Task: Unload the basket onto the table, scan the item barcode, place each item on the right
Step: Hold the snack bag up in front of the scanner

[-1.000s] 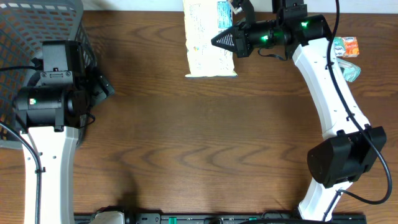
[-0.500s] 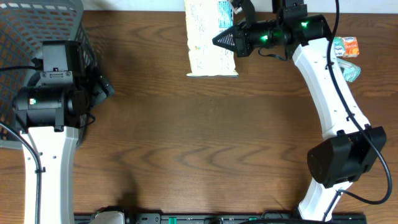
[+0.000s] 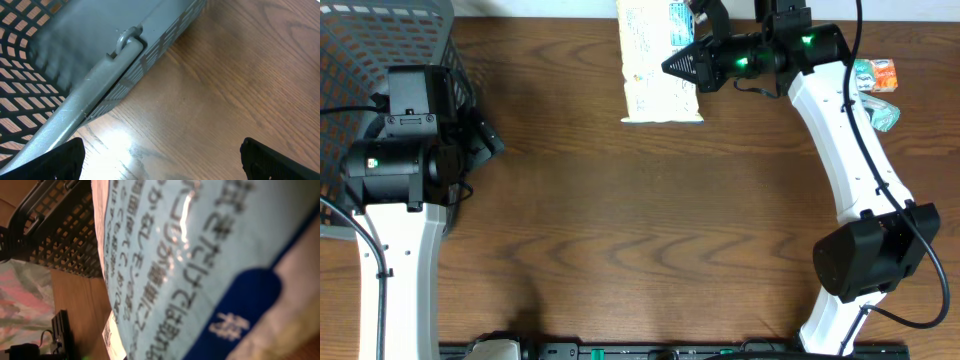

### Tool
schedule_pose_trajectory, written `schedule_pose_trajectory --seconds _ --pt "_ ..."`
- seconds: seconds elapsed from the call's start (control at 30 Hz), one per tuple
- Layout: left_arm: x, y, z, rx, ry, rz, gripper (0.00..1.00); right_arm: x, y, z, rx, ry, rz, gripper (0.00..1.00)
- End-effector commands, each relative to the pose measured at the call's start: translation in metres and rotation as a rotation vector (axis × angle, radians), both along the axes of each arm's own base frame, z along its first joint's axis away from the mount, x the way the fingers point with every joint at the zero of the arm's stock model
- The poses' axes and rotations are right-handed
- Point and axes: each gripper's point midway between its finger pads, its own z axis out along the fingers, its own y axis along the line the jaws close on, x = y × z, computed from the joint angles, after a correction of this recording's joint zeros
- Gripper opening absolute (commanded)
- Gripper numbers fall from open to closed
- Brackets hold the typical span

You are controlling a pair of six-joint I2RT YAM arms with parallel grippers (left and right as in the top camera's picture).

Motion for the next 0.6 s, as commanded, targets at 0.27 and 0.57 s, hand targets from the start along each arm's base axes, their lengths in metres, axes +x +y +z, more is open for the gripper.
schedule_pose_trajectory --seconds 0.27,0.57 --pt "-0.0011 0.0044 -0.0018 0.003 0.005 0.028 0.98 -0.0067 0.0037 0.0137 0.026 -0.011 0.015 0.01" --pt "-0.0011 0.0044 -0.0018 0.003 0.005 0.028 0.98 -0.0041 0.0017 0.0111 0.008 -0.014 -0.001 0.01"
